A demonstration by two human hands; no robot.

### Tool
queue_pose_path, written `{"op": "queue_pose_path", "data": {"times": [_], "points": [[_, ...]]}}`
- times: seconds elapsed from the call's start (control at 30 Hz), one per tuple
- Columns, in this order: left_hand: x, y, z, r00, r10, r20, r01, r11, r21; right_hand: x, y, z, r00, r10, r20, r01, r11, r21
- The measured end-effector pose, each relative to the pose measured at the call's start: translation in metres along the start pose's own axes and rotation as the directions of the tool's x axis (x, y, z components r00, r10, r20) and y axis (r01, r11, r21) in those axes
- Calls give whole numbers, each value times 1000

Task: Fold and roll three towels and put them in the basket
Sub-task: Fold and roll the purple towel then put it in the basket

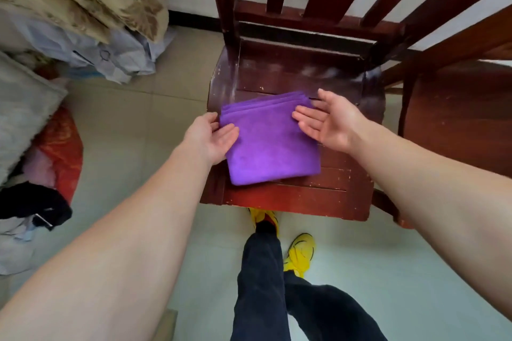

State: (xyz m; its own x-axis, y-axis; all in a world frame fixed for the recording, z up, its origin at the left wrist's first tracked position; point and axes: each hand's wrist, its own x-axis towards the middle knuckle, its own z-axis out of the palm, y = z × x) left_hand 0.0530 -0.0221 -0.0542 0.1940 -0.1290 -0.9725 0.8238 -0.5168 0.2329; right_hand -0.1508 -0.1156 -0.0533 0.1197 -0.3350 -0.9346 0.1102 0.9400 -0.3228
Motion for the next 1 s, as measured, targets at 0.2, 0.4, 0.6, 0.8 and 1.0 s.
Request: {"op": "queue_pose_path", "data": {"times": [0.2, 0.4, 0.6, 0.8, 1.0], "points": [[13, 1, 23, 819, 570, 69, -527, 697, 487, 0, 3, 24, 905, -376, -199, 296, 893, -338], [25, -2, 27, 957, 226, 181, -290, 724, 626, 19, 12, 26, 990, -55, -133, 8, 944, -331], [8, -12, 25, 944, 282, 172, -327, 721, 611, 8, 16, 14, 965, -172, -196, 111, 951, -288], [-12, -52, -23, 986, -47, 162, -95, 637, 765, -25, 52, -16, 995, -3, -96, -43, 881, -472], [2, -73, -32, 976, 146, 159, -212, 521, 827, -11, 66, -39, 990, -57, -130, -16, 866, -499]]}}
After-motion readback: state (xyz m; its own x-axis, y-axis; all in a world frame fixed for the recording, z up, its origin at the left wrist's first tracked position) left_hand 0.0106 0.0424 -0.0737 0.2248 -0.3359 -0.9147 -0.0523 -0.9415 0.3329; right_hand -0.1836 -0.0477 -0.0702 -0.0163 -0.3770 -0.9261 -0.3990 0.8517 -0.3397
